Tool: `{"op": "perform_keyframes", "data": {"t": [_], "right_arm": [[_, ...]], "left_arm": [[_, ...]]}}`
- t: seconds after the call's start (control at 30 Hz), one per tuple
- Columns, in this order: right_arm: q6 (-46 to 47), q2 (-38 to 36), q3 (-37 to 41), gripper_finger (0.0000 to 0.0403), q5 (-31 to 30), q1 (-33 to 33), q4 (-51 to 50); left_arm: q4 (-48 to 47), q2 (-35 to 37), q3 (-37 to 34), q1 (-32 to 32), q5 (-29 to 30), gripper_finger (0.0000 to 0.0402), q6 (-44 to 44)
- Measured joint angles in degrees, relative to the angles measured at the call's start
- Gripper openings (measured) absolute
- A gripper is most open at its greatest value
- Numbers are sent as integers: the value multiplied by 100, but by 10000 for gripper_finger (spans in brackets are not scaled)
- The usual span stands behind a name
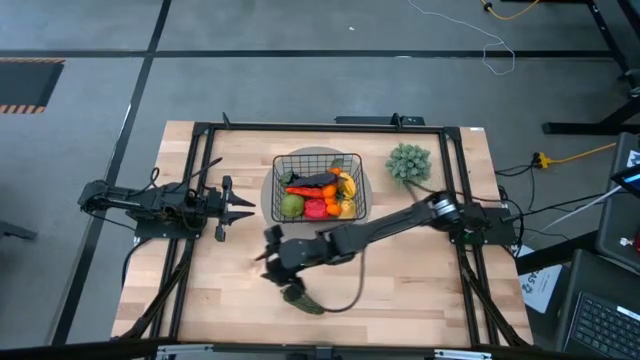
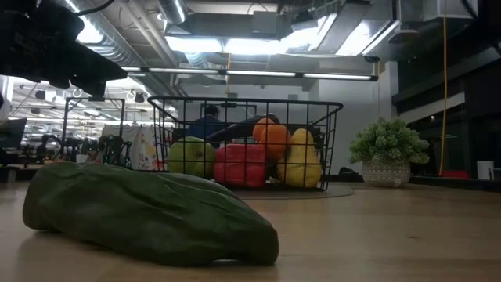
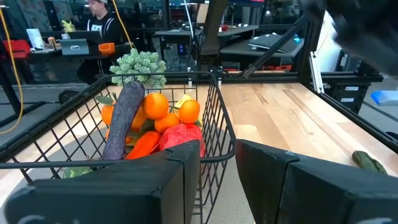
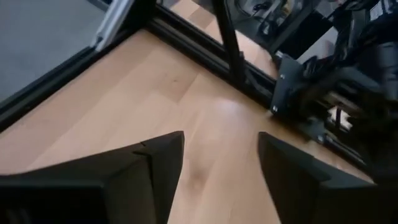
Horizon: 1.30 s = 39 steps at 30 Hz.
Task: Build produce basket
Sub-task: Put the green chili pepper into the black wire basket
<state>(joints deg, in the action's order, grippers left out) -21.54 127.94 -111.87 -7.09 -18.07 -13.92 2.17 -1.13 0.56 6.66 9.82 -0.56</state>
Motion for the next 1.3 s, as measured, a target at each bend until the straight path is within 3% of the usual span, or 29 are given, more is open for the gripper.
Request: {"op": "perform_keyframes", "data": {"t": [0.23,0.37,0.7,1.0,1.3], "right_arm": [[-68,1573,-1570,201,-401,22,130],[-151,2249,-2303,188,-611,-115,-394],[793,2284,-2214,128,-929,-566,-1149],[1247,2357,-2223,11,-828,-733,-1785],[1079,2608,-2219,1,-884,-616,-1694]], "left_arm": [[0,0,0,0,-1,94,-2],[0,2,0,2,-2,94,-2],[0,0,0,0,-3,94,-2],[-2,0,0,0,-3,94,-7],[-2,1,-1,1,-4,94,-7]]}}
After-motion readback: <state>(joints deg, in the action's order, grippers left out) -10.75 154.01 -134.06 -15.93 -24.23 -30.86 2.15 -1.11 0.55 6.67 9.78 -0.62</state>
